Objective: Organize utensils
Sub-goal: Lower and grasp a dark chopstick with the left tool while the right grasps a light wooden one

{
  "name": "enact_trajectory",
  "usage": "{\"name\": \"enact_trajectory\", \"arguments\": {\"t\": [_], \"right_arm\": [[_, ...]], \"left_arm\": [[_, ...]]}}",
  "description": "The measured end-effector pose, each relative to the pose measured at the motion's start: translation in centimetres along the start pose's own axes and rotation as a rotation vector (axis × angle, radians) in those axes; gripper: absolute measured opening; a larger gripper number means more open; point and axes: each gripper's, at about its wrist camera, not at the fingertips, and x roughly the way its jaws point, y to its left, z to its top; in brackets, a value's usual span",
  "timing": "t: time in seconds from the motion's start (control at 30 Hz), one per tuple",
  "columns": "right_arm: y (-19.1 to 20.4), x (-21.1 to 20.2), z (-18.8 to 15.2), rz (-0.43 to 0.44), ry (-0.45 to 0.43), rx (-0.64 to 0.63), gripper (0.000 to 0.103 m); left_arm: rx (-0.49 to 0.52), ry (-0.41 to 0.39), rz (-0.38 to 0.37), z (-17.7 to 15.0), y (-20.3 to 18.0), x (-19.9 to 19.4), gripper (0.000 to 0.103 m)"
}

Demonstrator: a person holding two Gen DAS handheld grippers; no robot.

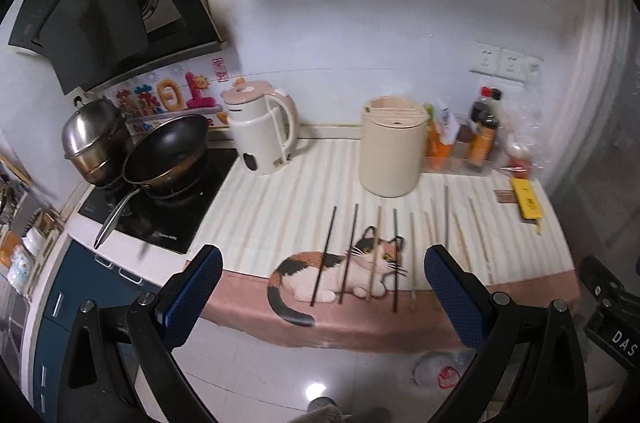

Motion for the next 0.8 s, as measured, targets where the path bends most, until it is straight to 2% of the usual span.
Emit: {"name": "enact_trajectory", "arguments": {"t": [0.17, 0.4, 0.47, 0.53, 0.57, 0.63, 0.7, 0.8], "right_arm": [[0.3, 5.7, 0.3, 0.011, 0.058, 0.001, 0.103], [2.6, 14.5, 0.4, 0.029, 0.172, -0.015, 0.102], [3.4, 16.9, 0.4, 0.056, 0.204, -0.015, 0.095], [4.1, 19.4, 0.5, 0.069, 0.244, -0.017, 0.079], [4.5, 20.7, 0.5, 0.08, 0.264, -0.017, 0.074], [5.2, 23.7, 0.6, 0.102, 0.321, -0.006, 0.059], [5.8, 26.6, 0.5, 0.138, 0.378, 0.017, 0.051], [6.9, 30.8, 0.2, 0.176, 0.466, 0.045, 0.044]], "left_arm": [[0.02, 0.016, 0.061, 0.1, -0.9, 4.7, 0.103], [0.021, 0.145, 0.106, -0.4, -0.3, 12.9, 0.103], [0.024, 0.197, 0.123, -0.5, 0.4, 16.1, 0.103], [0.019, 0.257, 0.125, -0.9, 1.0, 19.5, 0.103], [0.014, 0.291, 0.119, -1.0, 1.4, 21.3, 0.103], [-0.013, 0.376, 0.088, -1.4, 2.3, 25.1, 0.103], [-0.031, 0.443, 0.048, -1.9, 2.8, 28.1, 0.103], [-0.017, 0.533, 0.002, -2.6, 2.5, 32.8, 0.088]]}}
